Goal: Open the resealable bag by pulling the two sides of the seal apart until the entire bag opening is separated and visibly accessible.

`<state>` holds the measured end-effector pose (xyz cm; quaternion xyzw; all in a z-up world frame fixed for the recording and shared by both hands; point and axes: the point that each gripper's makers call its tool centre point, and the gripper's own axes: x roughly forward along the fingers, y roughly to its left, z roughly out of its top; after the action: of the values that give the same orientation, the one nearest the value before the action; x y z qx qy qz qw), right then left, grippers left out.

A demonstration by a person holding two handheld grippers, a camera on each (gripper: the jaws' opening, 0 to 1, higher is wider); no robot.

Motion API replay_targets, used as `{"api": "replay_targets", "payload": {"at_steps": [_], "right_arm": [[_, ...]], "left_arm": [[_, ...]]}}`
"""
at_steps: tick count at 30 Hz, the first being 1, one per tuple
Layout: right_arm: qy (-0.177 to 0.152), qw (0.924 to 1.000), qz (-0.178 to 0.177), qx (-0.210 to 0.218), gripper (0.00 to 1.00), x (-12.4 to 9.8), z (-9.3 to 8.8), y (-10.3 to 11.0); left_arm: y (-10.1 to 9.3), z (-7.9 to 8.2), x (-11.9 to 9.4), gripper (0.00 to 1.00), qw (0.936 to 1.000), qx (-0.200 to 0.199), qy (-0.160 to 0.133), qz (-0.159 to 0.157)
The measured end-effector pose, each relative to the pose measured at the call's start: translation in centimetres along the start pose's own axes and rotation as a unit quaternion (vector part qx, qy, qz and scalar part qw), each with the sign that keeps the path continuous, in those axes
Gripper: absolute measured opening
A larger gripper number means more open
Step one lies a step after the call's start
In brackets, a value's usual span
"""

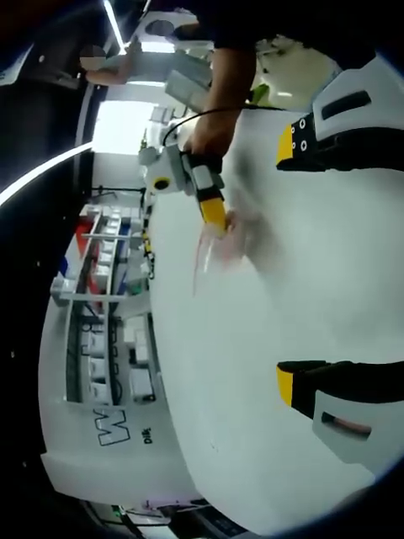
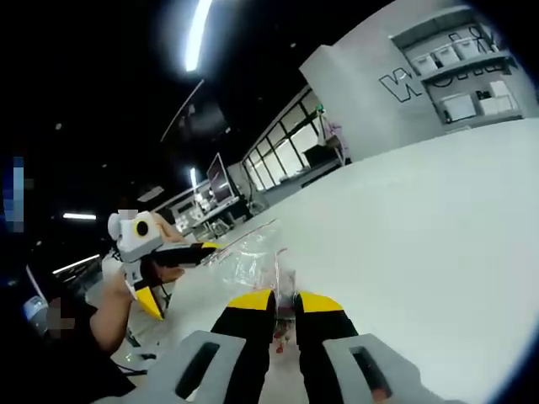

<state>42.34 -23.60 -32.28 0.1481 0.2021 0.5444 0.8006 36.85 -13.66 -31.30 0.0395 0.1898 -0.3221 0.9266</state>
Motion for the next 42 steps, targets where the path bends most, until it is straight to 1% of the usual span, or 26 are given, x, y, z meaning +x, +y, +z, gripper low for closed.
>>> {"api": "replay_targets", "payload": {"at_steps": [7,16,22,34,42], "right_arm": [[0.000,1.0000,0.000,-0.001,0.06,0.0,0.0,0.1],[0.000,1.0000,0.000,0.000,0.06,0.0,0.0,0.0],[0.000,1.0000,0.000,0.000,0.06,0.0,0.1,-0.1],[0.001,1.0000,0.002,0.001,0.06,0.2,-0.1,0.1],[0.000,1.0000,0.002,0.002,0.06,0.2,-0.1,0.2]], "left_arm": [[-0.2,0.2,0.5,0.92,1.0000,0.000,-0.001,-0.004],[-0.4,0.6,1.7,0.91,0.9999,0.007,-0.001,-0.012],[-0.4,0.8,2.3,0.91,0.9998,0.004,-0.005,-0.017],[-0.6,1.1,3.3,0.90,0.9997,0.005,-0.006,-0.024],[-0.4,1.0,3.9,0.90,0.9996,0.005,-0.008,-0.026]]}}
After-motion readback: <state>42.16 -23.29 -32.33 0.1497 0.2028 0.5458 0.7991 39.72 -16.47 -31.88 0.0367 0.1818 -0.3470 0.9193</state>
